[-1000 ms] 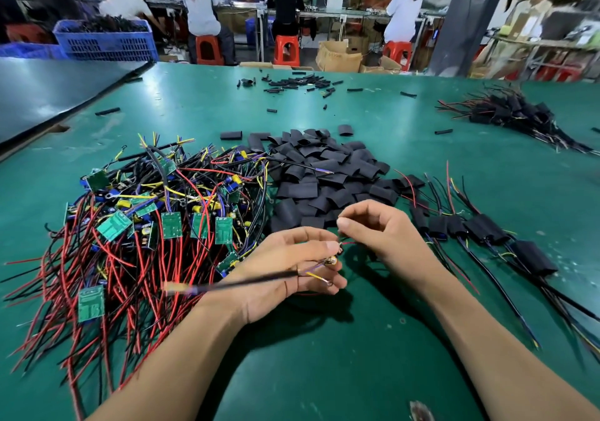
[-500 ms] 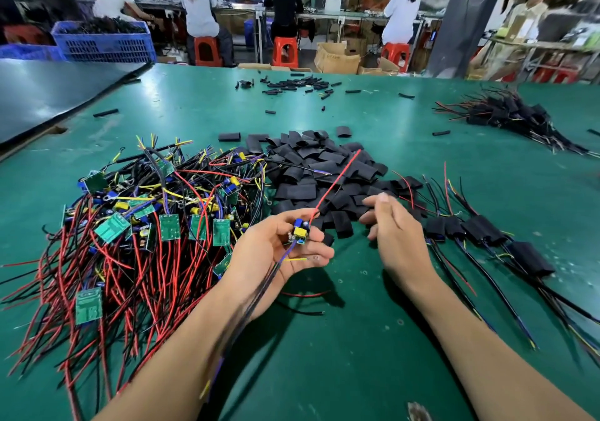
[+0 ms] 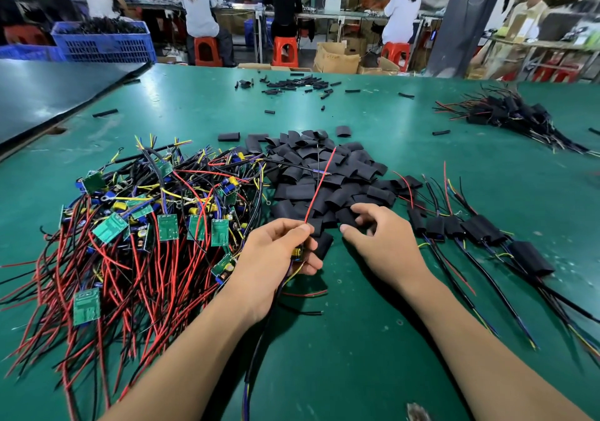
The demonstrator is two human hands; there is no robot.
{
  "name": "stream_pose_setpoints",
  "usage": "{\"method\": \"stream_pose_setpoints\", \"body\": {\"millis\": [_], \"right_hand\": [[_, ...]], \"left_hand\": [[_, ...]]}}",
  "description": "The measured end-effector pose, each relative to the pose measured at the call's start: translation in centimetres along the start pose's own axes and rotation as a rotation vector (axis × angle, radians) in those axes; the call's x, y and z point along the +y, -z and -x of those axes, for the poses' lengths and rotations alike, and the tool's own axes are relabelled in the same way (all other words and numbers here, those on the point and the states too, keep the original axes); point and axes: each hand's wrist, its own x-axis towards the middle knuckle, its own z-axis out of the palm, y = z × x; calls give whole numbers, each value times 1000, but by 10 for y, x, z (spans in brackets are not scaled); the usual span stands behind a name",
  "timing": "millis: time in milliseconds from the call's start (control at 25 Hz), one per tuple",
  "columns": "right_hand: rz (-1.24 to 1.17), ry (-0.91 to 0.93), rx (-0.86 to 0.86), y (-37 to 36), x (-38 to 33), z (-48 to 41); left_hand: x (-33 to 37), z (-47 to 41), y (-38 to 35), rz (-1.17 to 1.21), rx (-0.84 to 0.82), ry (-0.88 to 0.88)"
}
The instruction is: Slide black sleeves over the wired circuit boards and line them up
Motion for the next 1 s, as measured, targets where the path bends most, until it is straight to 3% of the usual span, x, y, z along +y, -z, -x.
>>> {"method": "stream_pose_setpoints", "body": {"millis": [160, 320, 400, 840, 1000], "right_hand": [[-201, -72, -12, 7, -2, -3], [-895, -278, -137, 12, -15, -4], [-1129, -361, -199, 13, -19, -2], [-1275, -415, -233, 12, -24, -1], [-1254, -311, -170, 14, -24, -1]], "left_hand": [[-1, 1, 0, -47, 12, -27], [-2, 1, 0, -118, -4, -43], [-3, 1, 1, -135, -30, -65], [-8, 0, -1, -296, -30, -138], [-10, -1, -1, -329, -19, -142]]}}
